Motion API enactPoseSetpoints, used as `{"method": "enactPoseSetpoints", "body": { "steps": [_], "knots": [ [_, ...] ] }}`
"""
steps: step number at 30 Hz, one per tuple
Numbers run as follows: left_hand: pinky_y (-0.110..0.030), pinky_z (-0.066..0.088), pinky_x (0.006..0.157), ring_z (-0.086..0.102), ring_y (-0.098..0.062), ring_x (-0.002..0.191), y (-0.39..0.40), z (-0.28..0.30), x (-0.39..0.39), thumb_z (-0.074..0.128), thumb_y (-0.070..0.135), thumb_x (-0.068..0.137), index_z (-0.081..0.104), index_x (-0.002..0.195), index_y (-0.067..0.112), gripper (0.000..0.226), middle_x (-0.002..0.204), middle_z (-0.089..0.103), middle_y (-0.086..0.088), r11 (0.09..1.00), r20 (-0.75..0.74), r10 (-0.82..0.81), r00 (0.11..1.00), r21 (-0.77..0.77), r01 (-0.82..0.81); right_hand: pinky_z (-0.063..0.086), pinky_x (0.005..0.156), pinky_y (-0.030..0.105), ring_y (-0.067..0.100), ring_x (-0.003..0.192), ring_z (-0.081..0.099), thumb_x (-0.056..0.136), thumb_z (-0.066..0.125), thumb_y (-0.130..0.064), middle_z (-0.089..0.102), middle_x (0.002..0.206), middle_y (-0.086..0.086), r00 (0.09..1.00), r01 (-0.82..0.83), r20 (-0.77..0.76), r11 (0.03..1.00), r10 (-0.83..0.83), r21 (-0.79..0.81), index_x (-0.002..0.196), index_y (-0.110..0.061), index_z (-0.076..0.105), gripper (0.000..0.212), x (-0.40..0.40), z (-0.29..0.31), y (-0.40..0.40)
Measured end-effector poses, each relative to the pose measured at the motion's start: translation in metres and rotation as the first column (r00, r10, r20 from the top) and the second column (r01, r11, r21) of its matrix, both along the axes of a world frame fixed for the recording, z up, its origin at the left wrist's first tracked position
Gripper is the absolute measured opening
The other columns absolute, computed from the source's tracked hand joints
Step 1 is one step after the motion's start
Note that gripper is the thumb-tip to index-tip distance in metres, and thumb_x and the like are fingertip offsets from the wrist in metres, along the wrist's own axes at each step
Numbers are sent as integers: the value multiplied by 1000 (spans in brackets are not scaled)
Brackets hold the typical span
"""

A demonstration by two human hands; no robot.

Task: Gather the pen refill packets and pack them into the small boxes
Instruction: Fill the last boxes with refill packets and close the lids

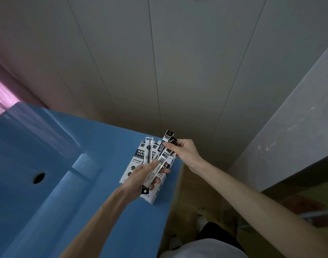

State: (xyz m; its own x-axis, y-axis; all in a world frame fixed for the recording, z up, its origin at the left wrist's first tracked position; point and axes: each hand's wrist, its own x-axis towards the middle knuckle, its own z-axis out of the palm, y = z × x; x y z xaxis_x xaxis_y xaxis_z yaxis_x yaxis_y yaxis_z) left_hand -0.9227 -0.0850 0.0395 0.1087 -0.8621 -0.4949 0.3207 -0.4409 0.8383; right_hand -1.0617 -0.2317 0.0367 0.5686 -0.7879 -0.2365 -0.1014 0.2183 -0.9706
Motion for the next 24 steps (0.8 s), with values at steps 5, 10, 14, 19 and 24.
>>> {"method": "enactPoseSetpoints", "body": {
  "steps": [5,10,14,19,24],
  "knots": [
    [-21,37,44,56,-13,57,-7,-1,1,44,45,108,67,121,14,40,111,76,-15,999,82,44,996,23,-46,54,58,22,16,72,73,93,75,-22,79,88,10,995,97,7,995,-97,-16,94,1,76,23,-3,1,-6],
    [-26,40,54,50,-13,56,-16,-17,0,51,38,105,71,83,15,38,74,75,1,944,472,289,833,3,-329,59,56,24,18,73,74,94,73,-17,79,87,8,963,265,57,964,-263,-27,98,-3,76,15,-21,13,-29],
    [-31,49,65,62,-9,74,-18,-27,-6,63,52,91,66,94,27,26,84,67,13,987,850,71,522,17,-162,60,60,25,21,81,75,95,72,-18,79,93,7,910,410,60,912,-409,-3,101,-8,75,12,-41,15,-50],
    [-33,50,69,63,-14,89,-26,-39,-22,72,64,79,60,104,29,45,106,58,12,991,964,-130,232,134,1,61,62,24,23,87,76,97,70,-18,78,97,9,878,479,11,878,-479,24,100,-9,74,11,-58,8,-62],
    [-31,47,70,65,-19,98,-31,-40,-25,75,54,82,64,124,26,51,120,62,8,988,978,-153,145,151,23,62,63,23,20,87,75,99,68,-18,77,100,10,831,555,-26,826,-556,99,95,-11,70,8,-70,-1,-64]
  ]
}}
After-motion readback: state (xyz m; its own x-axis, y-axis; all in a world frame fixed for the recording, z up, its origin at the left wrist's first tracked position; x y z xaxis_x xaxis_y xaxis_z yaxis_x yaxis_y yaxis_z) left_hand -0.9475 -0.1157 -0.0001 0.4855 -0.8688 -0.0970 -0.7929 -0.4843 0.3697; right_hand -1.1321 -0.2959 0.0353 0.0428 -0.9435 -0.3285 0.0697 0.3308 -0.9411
